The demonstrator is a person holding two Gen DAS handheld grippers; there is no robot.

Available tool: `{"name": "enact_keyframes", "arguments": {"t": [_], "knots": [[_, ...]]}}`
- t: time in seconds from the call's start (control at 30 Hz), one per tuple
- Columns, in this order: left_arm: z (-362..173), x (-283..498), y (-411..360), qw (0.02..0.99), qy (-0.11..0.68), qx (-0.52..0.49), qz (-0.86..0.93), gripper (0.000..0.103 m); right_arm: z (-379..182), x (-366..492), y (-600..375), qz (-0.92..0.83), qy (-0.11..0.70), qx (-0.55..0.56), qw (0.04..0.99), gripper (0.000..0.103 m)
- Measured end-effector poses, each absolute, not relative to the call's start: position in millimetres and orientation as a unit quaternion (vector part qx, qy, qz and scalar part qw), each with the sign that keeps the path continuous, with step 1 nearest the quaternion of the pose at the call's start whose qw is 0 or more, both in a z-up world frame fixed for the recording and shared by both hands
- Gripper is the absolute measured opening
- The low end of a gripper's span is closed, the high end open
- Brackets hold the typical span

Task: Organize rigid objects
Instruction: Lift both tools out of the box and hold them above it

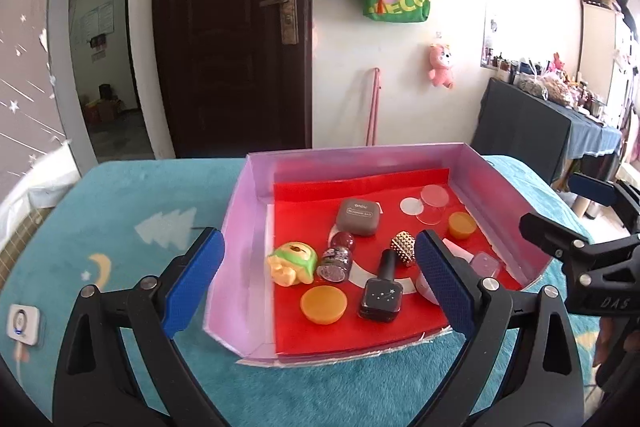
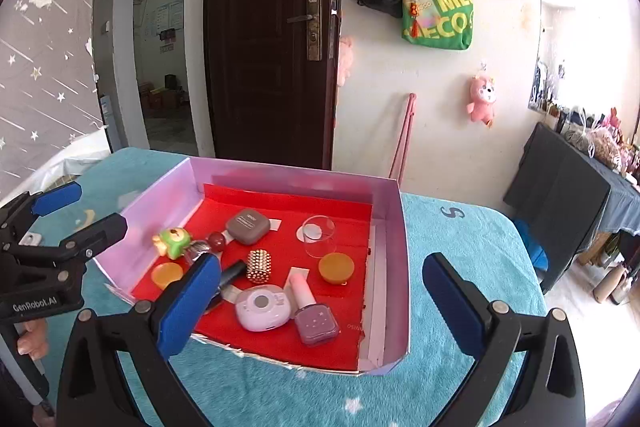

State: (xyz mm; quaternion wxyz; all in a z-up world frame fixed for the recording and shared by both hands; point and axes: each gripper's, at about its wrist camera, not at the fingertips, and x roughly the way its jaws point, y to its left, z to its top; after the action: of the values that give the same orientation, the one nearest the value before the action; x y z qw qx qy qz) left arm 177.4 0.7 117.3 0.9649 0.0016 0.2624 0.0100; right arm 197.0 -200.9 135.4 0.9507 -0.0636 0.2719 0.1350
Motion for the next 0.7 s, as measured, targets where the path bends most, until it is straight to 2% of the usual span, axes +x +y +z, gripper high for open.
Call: {"name": "enact_keyframes", "arguments": {"t": [0.7], "knots": [[70,201,-9,0.96,0.277,0.019,0.016,0.097,84,224,-202,0.127,0.27,-0.06,0.952,0.103]]}}
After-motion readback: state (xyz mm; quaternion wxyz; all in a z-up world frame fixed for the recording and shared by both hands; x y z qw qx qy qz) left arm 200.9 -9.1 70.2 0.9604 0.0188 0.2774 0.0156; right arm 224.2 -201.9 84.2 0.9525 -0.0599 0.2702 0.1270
